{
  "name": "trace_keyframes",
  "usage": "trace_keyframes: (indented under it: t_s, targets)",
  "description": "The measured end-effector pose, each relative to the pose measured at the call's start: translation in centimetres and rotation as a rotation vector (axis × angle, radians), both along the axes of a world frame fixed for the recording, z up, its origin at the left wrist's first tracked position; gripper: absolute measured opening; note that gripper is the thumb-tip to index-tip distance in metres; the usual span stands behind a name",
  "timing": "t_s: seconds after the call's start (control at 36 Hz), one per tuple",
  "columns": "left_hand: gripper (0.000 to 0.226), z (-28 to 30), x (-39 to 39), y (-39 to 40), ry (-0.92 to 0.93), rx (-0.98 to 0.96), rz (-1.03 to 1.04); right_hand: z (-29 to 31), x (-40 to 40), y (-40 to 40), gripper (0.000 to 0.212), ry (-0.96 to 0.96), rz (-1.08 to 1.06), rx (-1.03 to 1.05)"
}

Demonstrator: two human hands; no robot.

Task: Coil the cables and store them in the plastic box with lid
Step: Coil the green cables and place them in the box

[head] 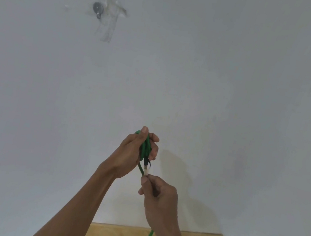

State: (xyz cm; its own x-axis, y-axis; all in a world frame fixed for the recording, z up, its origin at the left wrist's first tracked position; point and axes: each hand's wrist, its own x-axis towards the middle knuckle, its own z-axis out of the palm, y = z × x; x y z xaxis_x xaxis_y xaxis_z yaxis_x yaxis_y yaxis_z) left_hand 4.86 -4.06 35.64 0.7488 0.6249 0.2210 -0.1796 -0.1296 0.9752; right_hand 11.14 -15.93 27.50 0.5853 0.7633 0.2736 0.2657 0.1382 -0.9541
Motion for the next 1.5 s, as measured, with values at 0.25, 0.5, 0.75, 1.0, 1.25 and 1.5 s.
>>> trace_keyframes:
  t_s: [0.25, 0.5, 0.75, 1.0, 1.25, 1.5]
  targets:
    - [0.057, -1.2, -1.4, 1.2, 0.113, 0.141, 0.088, 1.6, -0.7, -1.4, 0.02, -0.512, -0.019, -0.103]
    - [0.067, -1.6, -2.1, -0.7, 0.31, 0.199, -0.096, 10.7, 5.1, -1.1, 0.02, -1.156, 0.123, -0.214]
    - [0.075, -0.7, -2.3, -2.5, 0.127, -0.261, -0.329, 12.8, 9.9, 2.9, 0.024, -1.071, 0.31, 0.04]
    - [0.072, 0.1, -2.3, -4.2, -0.088, -0.365, -0.448, 8.5, 7.8, 3.4, 0.018, -0.019, 0.59, 0.078]
    - [0.077, -0.5, -2.2, -4.1, -0.215, -0.369, -0.37, 7.9, 4.4, 1.9, 0.032, 0.261, 0.552, 0.089]
    - [0.072, -0.3, -2.1, -3.6, -0.177, -0.262, -0.222, 8.1, 2.7, 1.1, 0.041, 0.139, 0.557, 0.105]
